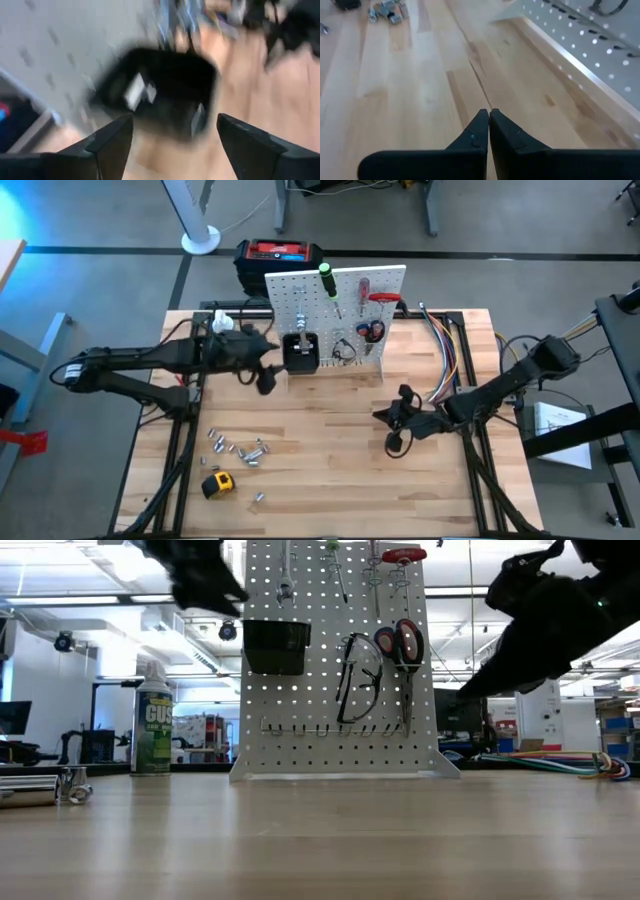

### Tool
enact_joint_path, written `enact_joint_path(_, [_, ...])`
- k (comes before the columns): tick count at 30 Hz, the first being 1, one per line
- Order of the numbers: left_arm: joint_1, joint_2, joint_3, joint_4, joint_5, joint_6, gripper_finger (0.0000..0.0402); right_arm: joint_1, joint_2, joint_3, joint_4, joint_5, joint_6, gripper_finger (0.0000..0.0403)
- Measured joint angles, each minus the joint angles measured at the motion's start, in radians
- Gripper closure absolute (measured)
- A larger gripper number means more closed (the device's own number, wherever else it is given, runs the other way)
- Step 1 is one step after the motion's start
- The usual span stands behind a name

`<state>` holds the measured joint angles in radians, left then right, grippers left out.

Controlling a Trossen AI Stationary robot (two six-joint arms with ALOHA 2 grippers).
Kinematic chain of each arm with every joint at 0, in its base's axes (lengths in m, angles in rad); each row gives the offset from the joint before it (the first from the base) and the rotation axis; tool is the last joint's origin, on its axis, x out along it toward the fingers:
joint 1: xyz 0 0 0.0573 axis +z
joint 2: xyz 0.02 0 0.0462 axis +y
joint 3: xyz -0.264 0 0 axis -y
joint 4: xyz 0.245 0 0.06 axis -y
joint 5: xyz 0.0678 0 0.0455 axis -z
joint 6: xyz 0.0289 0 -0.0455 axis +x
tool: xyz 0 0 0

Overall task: Hang tools onto peg board
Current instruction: Put the silver socket into the black bin on the pegboard

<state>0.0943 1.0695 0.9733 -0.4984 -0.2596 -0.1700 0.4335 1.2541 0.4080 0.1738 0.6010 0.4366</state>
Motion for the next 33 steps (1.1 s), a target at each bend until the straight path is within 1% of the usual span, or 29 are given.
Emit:
enact_joint_path(3, [-0.1, -0.02, 0.011, -0.174, -0.015, -0.082, 0.0124, 0.0, 0.034, 0.0, -0.002, 0.0, 0.005, 0.0403])
enact_joint_path(6, [-0.241, -0.045, 0.0, -0.3, -0.115, -0.204, 0.013, 0.0, 0.072, 0.0, -0.001, 0.0, 0.007, 0.0403])
enact_joint_path(8, [-0.339, -0.059, -0.001, -0.394, -0.178, -0.333, 0.0133, 0.0, 0.097, 0.0, 0.004, 0.0, 0.007, 0.0403])
enact_joint_path(11, [-0.499, -0.069, -0.006, -0.518, -0.254, -0.582, 0.0134, 0.0, 0.127, 0.0, 0.035, 0.0, 0.007, 0.0403])
enact_joint_path(14, [-0.635, -0.064, -0.026, -0.599, -0.271, -0.846, 0.0134, 0.0, 0.145, 0.007, 0.048, 0.0, -0.005, 0.0403])
enact_joint_path(16, [-0.7, -0.051, -0.049, -0.63, -0.235, -1.041, 0.0134, -0.002, 0.148, 0.017, 0.052, 0.001, -0.032, 0.0403])
enact_joint_path(18, [-0.731, -0.034, -0.073, -0.66, -0.14, -1.22, 0.0134, -0.004, 0.148, 0.027, 0.052, 0.001, -0.054, 0.0403])
enact_joint_path(21, [-0.742, 0.001, -0.117, -0.711, 0.013, -1.352, 0.0134, -0.013, 0.144, 0.049, 0.052, 0.002, -0.1, 0.0403])
enact_joint_path(24, [-0.742, 0.031, -0.174, -0.745, 0.122, -1.421, 0.0134, -0.02, 0.141, 0.071, 0.054, 0.003, -0.139, 0.0403])
enact_joint_path(26, [-0.741, 0.042, -0.218, -0.743, 0.161, -1.441, 0.0134, -0.02, 0.141, 0.081, 0.053, 0.003, -0.153, 0.0403])
enact_joint_path(29, [-0.741, 0.045, -0.264, -0.731, 0.19, -1.473, 0.0135, -0.02, 0.14, 0.089, 0.054, 0.003, -0.166, 0.0403])
enact_joint_path(33, [-0.741, 0.045, -0.249, -0.722, 0.174, -1.49, 0.0149, -0.021, 0.14, 0.091, 0.052, 0.002, -0.181, 0.0403])
